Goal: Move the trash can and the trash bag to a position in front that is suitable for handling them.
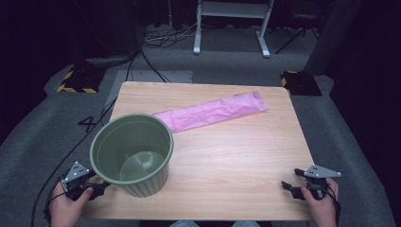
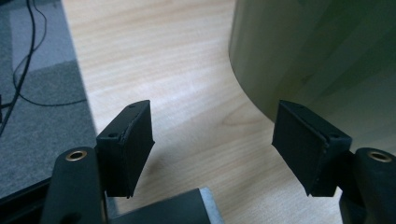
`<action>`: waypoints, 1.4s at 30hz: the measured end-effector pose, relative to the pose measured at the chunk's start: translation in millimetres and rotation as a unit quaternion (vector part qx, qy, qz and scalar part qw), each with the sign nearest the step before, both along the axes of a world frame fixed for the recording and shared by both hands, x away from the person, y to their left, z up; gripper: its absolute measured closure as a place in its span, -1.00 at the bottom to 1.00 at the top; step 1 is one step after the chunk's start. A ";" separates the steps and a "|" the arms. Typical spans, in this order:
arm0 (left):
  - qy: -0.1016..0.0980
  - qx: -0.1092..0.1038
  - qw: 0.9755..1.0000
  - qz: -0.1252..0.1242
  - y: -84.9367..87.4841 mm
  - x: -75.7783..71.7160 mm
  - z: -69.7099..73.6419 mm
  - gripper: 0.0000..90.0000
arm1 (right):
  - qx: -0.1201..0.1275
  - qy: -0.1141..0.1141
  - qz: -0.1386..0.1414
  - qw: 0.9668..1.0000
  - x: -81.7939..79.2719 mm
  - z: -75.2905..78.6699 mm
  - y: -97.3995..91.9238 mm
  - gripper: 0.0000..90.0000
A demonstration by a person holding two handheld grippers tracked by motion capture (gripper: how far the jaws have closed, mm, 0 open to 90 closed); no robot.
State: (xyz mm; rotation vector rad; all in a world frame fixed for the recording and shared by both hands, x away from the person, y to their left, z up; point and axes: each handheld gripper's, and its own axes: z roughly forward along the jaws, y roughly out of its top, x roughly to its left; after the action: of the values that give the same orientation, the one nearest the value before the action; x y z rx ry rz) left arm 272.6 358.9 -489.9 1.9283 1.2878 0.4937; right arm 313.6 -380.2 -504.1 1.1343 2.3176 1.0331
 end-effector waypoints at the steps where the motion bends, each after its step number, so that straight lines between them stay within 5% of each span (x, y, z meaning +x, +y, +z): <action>1: -0.002 -0.001 1.000 0.002 0.7 -0.5 2.1 -0.36 | 0.000 0.000 0.000 1.000 0.0 0.0 0.0 -0.58; 13: -0.048 -0.007 0.999 0.009 4.4 -11.3 41.6 -0.39 | 0.000 0.000 0.000 1.000 0.0 0.0 0.0 -0.58; 19: -0.070 -0.017 0.997 0.040 14.3 9.7 41.2 -0.37 | 0.000 0.000 0.000 1.000 0.0 0.0 0.0 -0.58; 24: -0.071 -0.023 0.997 0.030 12.2 25.2 38.0 -0.36 | 0.000 0.000 0.000 1.000 0.0 0.0 0.0 -0.58; 28: -0.069 -0.019 0.997 0.006 0.1 36.3 34.5 -0.35 | 0.000 0.000 0.000 1.000 0.0 0.0 0.0 -0.58; 42: -0.065 -0.011 0.997 -0.042 -51.7 41.9 34.0 -0.31 | 0.000 0.000 0.000 1.000 0.0 0.0 0.0 -0.58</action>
State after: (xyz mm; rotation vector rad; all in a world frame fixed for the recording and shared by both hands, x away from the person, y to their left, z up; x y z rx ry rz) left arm 314.6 307.2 -455.9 1.8904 1.1206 0.5517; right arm 313.6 -380.2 -504.1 1.1348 2.3174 1.0331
